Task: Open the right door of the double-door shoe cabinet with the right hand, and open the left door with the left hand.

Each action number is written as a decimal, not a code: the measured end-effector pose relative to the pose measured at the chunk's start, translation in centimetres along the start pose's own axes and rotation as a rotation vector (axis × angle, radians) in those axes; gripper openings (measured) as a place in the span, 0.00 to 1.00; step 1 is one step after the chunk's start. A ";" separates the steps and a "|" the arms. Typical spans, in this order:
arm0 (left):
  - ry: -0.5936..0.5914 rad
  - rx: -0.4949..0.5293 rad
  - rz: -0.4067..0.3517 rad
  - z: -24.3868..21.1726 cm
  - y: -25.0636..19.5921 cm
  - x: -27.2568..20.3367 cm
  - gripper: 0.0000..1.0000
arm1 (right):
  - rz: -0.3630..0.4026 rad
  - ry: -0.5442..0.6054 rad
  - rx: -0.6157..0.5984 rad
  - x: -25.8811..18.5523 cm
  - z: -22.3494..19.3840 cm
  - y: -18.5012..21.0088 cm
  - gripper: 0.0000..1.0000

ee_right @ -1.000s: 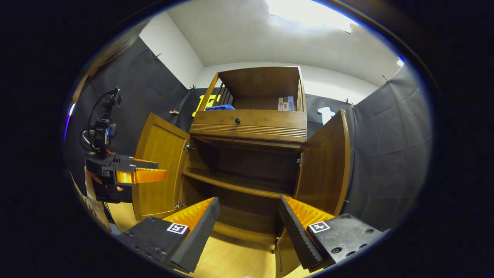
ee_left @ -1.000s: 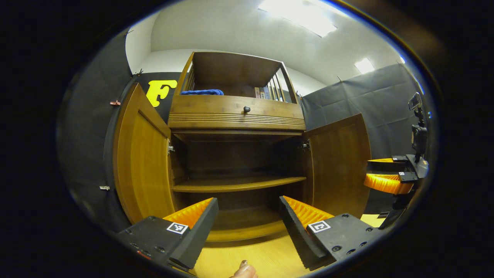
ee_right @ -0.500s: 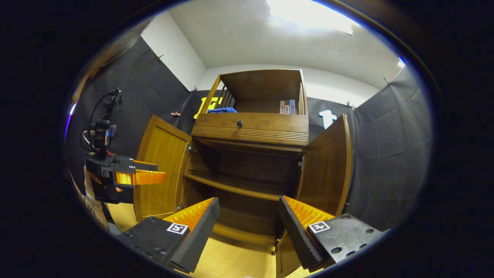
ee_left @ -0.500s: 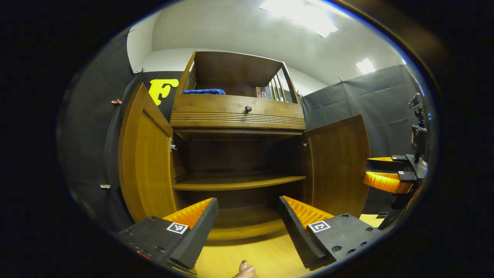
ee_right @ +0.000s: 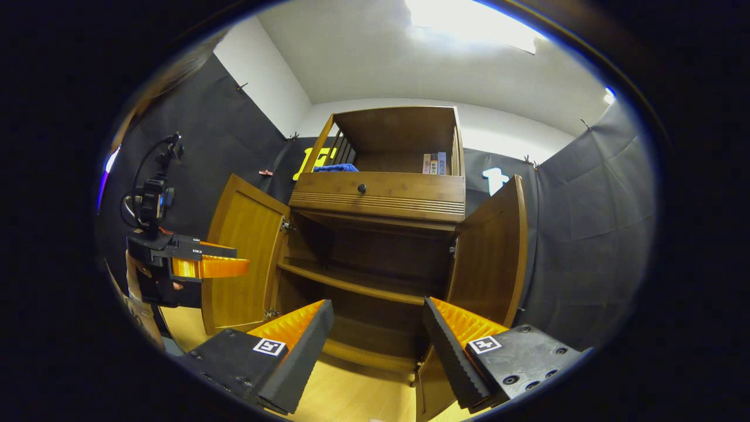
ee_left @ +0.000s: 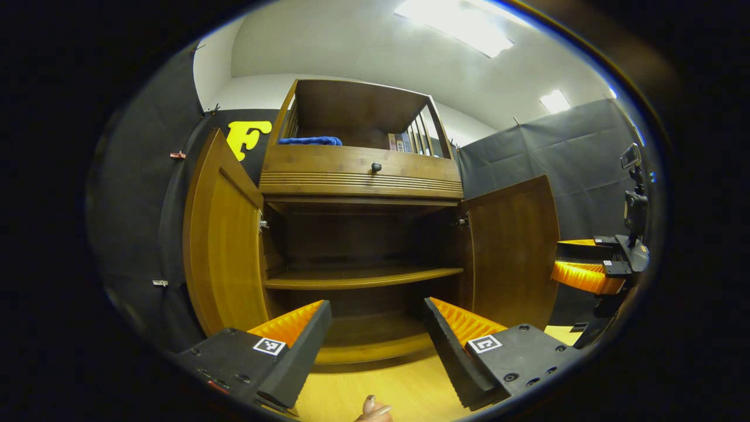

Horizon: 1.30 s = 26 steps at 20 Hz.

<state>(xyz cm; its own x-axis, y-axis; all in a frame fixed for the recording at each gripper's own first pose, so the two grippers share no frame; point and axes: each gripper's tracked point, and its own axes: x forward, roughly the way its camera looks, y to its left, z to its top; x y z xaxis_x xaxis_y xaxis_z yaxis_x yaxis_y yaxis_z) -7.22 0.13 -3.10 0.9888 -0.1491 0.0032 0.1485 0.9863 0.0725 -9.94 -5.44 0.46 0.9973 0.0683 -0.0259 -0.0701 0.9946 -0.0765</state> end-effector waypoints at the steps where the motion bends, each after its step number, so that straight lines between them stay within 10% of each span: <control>1: 0.002 0.002 0.002 -0.1 0.1 0.1 0.97 | 0.003 -0.001 -0.005 -0.1 0.0 0.1 0.97; 26: 0.014 -0.020 -0.002 -0.9 0.0 0.2 0.99 | 0.030 -0.009 -0.039 0.4 -0.1 1.1 0.97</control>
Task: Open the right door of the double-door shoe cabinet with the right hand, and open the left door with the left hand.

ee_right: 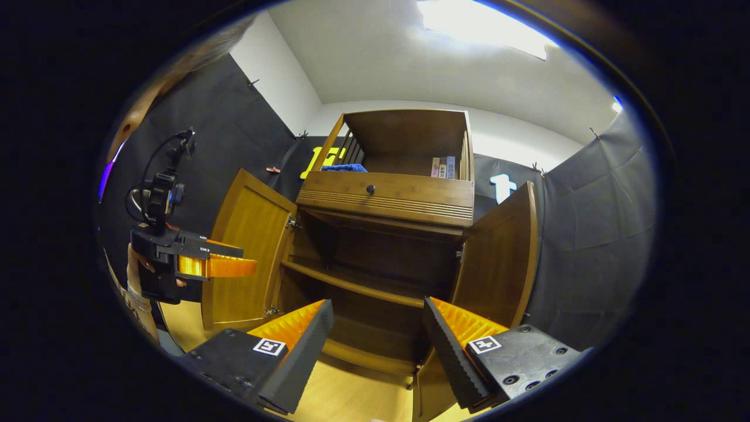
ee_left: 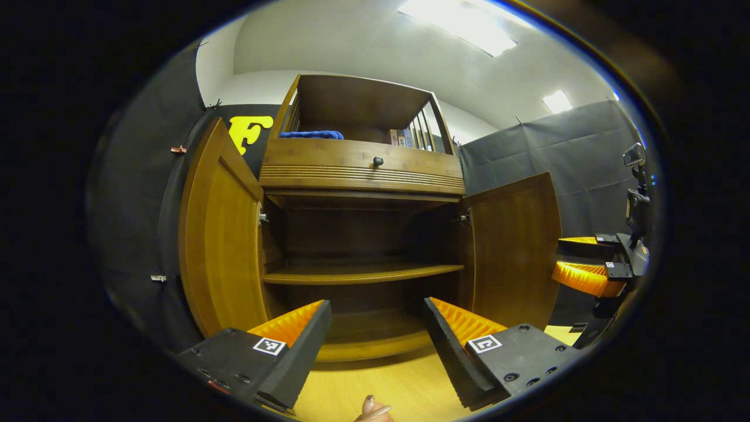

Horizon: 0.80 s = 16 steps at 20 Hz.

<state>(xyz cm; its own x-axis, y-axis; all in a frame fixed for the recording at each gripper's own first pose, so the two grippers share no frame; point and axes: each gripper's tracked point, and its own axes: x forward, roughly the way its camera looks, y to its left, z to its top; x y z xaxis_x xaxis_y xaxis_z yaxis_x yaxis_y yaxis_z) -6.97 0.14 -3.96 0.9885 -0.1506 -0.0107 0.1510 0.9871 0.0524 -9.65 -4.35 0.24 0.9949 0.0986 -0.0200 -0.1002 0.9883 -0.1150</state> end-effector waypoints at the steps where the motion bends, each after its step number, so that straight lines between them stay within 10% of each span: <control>1: 0.002 0.000 0.000 -0.1 0.1 0.0 0.99 | 0.001 -0.001 0.001 0.0 0.0 0.0 0.96; 16: 0.023 0.007 0.001 -0.7 0.2 0.9 0.99 | 0.012 0.004 0.009 0.5 -0.1 0.4 0.99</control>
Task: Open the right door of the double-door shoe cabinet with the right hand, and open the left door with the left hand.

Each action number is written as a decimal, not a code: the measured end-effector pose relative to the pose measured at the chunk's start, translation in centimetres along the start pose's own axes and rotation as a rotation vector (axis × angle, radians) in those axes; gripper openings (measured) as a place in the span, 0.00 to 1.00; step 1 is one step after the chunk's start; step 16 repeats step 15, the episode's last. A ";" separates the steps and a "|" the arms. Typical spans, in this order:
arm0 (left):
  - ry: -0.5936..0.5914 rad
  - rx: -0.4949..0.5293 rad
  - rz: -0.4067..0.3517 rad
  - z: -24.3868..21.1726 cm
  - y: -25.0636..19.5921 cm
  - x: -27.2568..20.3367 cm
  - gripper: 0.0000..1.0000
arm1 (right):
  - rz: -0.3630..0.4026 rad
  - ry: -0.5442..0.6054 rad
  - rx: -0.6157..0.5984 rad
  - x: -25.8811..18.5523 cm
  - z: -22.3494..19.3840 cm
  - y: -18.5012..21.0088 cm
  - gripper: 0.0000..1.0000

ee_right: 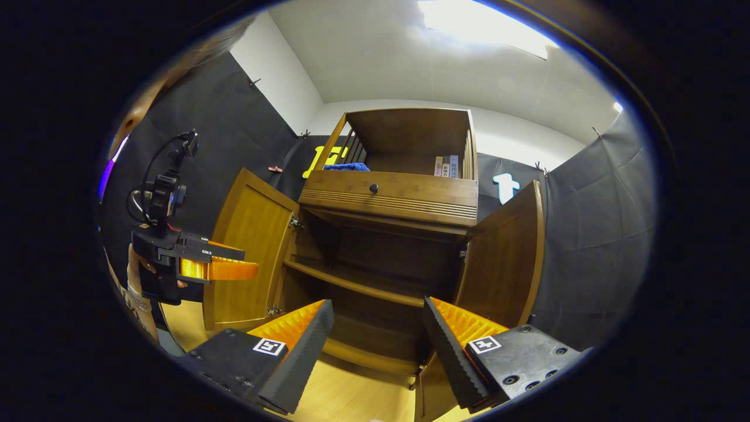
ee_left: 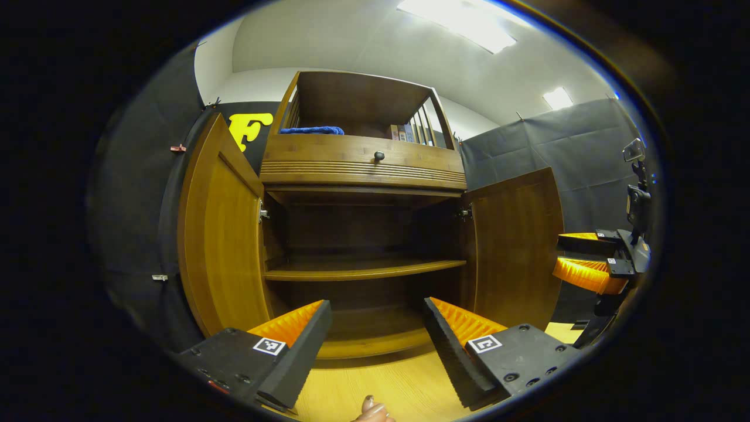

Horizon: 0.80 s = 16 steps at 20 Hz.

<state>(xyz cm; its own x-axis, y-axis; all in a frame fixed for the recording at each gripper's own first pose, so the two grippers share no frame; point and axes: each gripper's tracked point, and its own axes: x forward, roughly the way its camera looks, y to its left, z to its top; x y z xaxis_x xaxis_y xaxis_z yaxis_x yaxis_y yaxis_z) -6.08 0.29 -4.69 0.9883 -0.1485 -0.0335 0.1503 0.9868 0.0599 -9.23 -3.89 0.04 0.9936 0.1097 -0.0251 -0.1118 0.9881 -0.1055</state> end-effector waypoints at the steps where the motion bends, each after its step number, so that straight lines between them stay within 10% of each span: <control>1: 0.000 -0.001 0.000 0.0 -0.1 0.0 0.97 | 0.000 0.000 0.001 0.0 0.0 0.0 0.97; 16: 0.005 0.003 0.004 0.1 0.1 -0.6 0.99 | -0.011 0.062 0.003 2.0 -2.2 -0.1 0.97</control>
